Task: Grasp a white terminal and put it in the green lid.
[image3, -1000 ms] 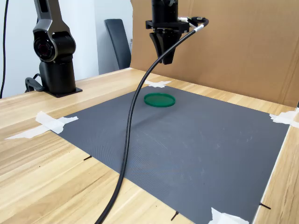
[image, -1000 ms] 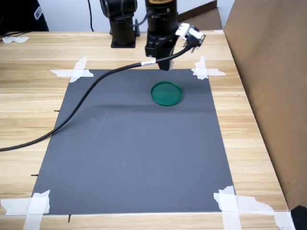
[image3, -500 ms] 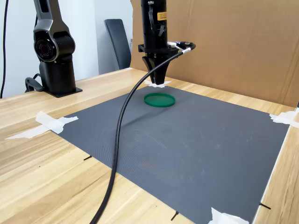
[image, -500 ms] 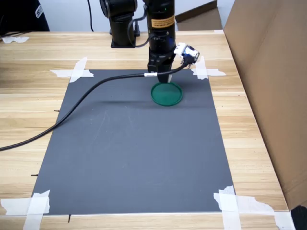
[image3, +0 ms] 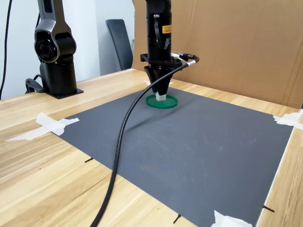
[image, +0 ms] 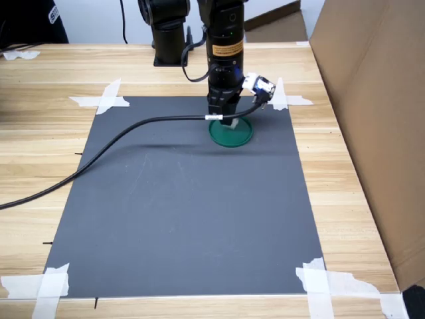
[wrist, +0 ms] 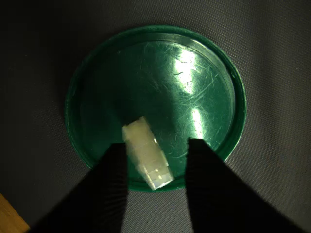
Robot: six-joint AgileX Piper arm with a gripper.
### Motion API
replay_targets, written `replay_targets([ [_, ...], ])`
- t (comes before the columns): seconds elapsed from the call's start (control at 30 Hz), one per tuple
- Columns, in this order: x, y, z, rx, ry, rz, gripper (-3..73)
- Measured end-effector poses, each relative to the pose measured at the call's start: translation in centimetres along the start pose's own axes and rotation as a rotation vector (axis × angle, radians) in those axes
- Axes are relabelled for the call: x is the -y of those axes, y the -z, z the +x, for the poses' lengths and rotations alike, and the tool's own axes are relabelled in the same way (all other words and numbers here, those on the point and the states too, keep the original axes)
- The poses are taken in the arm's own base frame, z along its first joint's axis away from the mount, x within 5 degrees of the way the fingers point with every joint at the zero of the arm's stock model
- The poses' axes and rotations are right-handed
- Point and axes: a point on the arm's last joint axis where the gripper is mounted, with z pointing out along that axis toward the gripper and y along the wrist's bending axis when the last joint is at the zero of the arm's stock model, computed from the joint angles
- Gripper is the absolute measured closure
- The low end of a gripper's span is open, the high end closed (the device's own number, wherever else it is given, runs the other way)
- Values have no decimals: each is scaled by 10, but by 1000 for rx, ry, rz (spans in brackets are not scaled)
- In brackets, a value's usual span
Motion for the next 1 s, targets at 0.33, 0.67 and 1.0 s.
replay_targets([
  [0.33,-1,0,-1,7,-4,-7,150],
  [0.67,-4,0,-3,32,-135,-45,146],
  [1.0,-8,25,-3,98,-198,-25,176],
])
